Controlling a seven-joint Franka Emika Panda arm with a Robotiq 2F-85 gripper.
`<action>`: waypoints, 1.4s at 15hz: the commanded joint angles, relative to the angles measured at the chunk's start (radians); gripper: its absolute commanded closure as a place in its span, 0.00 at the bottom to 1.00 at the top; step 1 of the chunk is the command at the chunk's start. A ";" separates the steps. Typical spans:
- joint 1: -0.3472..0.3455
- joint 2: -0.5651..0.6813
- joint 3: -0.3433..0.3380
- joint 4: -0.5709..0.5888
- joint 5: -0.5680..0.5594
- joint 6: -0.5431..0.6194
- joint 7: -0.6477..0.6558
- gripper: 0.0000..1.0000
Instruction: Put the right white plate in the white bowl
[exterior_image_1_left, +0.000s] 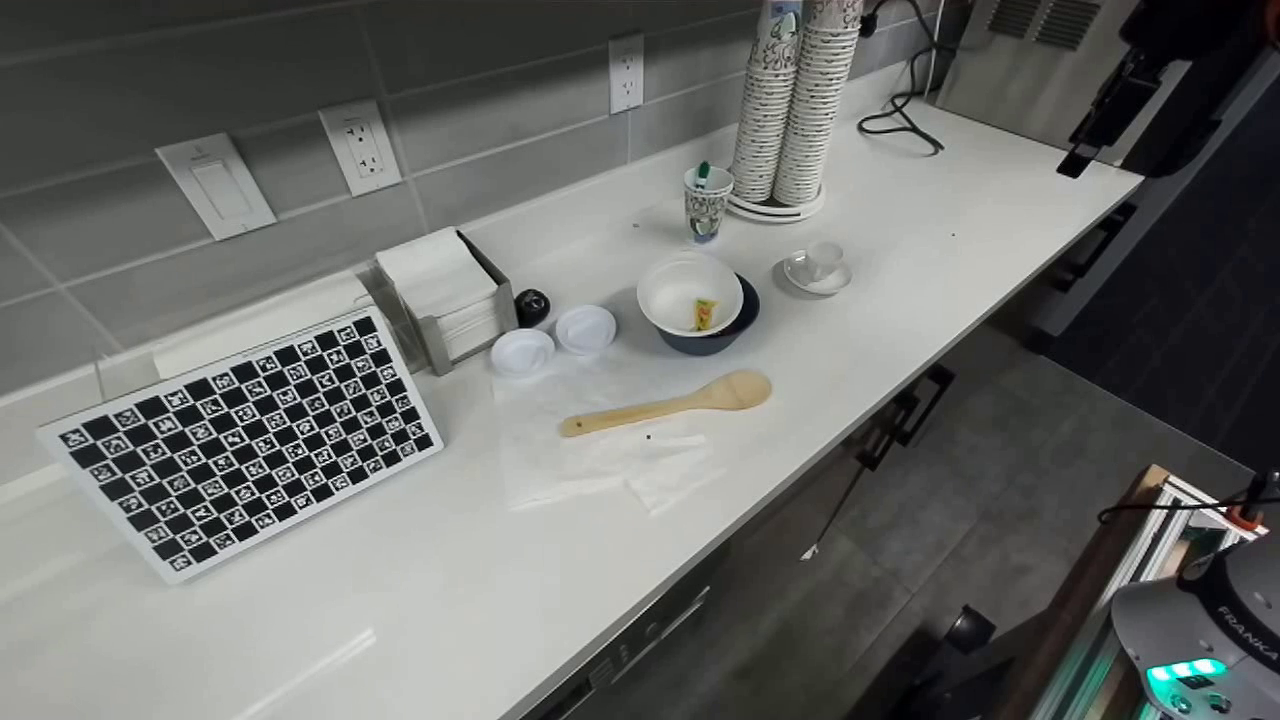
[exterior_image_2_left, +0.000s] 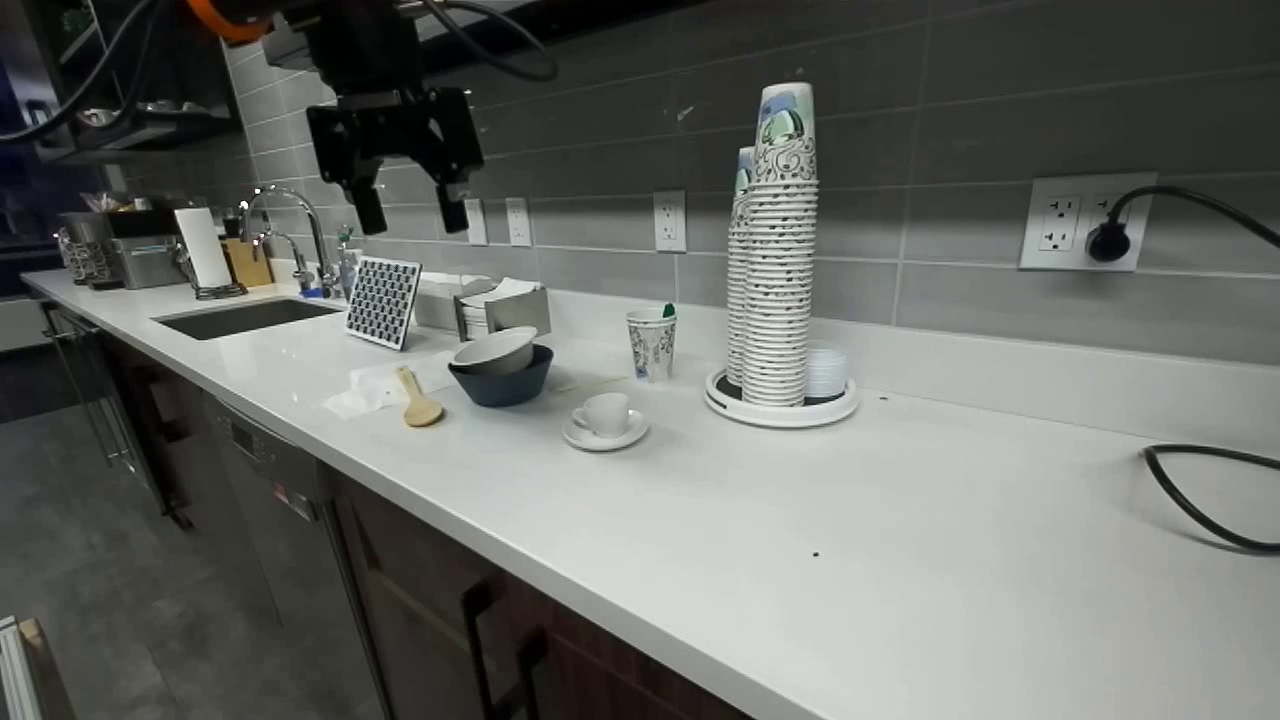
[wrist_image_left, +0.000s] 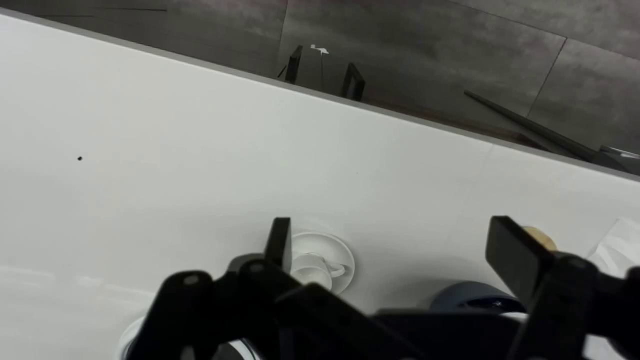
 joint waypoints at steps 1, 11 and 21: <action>-0.010 0.002 0.009 0.001 0.005 -0.001 -0.004 0.00; 0.028 0.093 0.040 -0.015 0.022 0.249 0.029 0.00; 0.095 0.517 0.192 0.145 0.106 0.501 0.099 0.00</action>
